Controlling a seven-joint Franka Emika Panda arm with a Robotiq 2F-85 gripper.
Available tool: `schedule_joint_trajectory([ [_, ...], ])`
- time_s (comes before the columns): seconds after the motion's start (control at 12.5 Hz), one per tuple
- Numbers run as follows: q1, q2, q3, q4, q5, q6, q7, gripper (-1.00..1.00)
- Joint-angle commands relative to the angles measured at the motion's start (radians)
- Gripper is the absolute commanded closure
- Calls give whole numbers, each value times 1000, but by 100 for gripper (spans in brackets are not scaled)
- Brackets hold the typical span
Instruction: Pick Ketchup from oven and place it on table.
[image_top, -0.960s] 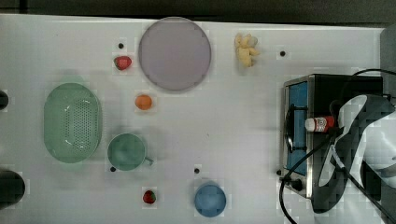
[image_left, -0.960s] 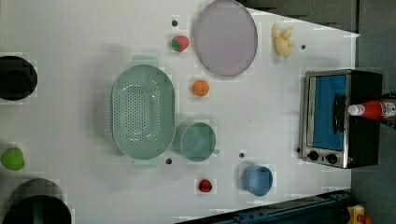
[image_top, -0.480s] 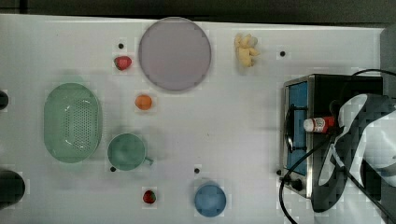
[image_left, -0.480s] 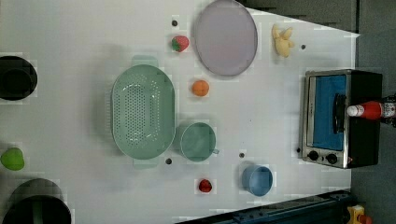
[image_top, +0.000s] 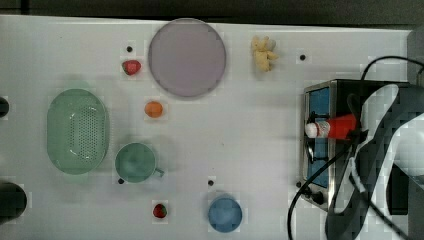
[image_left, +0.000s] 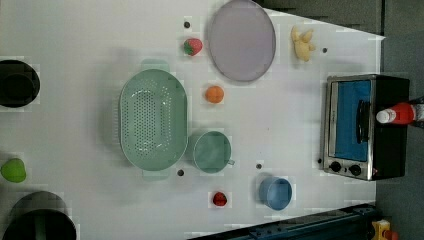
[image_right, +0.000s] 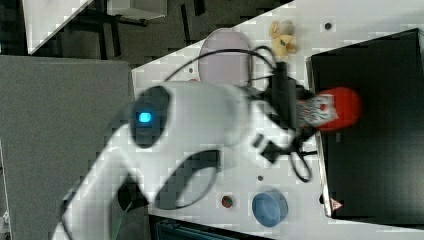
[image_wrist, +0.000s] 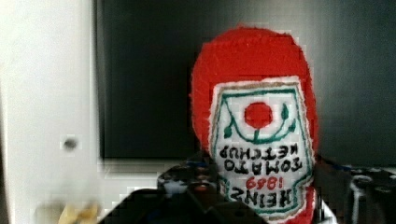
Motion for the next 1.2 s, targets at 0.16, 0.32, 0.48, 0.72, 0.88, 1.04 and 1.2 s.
schedule_joint_trajectory([
  [0.16, 168, -145, 75, 78, -19, -69, -7, -27],
  [0.32, 206, -175, 124, 78, -21, -93, -7, -27],
  [0.48, 233, -185, 170, 77, -21, -142, -7, -27],
  [0.72, 267, -186, 227, 58, -38, -177, -7, -27],
  [0.88, 288, -186, 256, 29, -61, -174, -4, -27],
  [1.04, 310, -186, 280, -26, -92, -160, 3, -27],
  [1.2, 330, -185, 304, -110, -117, -106, 3, -27],
])
